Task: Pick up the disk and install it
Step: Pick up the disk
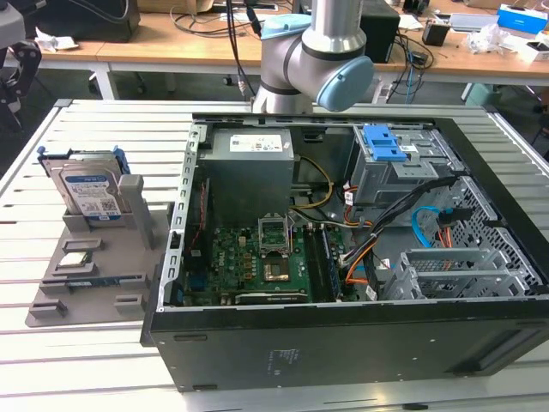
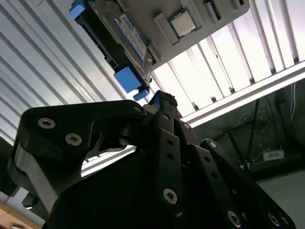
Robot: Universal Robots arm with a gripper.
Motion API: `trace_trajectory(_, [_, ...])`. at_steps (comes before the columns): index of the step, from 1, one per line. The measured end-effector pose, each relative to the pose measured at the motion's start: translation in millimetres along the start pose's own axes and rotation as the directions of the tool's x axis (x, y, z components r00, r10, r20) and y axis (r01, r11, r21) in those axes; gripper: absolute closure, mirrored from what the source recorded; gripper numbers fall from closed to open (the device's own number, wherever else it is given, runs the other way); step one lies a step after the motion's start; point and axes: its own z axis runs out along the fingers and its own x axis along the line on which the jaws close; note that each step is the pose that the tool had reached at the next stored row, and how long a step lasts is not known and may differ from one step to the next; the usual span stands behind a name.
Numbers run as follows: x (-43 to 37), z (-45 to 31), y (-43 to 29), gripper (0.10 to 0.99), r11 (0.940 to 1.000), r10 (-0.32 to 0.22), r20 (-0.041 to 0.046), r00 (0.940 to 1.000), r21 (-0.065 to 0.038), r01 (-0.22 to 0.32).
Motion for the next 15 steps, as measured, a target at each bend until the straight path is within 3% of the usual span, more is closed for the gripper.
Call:
trace_trajectory(5, [0.0, 0.0, 0.0, 0.980, 0.9963, -0.085, -0.0037, 0.9963, -0.002, 0.085])
trace_trajectory(12, [0.0, 0.0, 0.0, 0.980, 0.9827, -0.185, -0.0077, 0.9827, -0.005, 0.185])
trace_trajectory(15, [0.0, 0.0, 0.0, 0.980, 0.9740, -0.226, -0.0093, 0.9740, -0.006, 0.226])
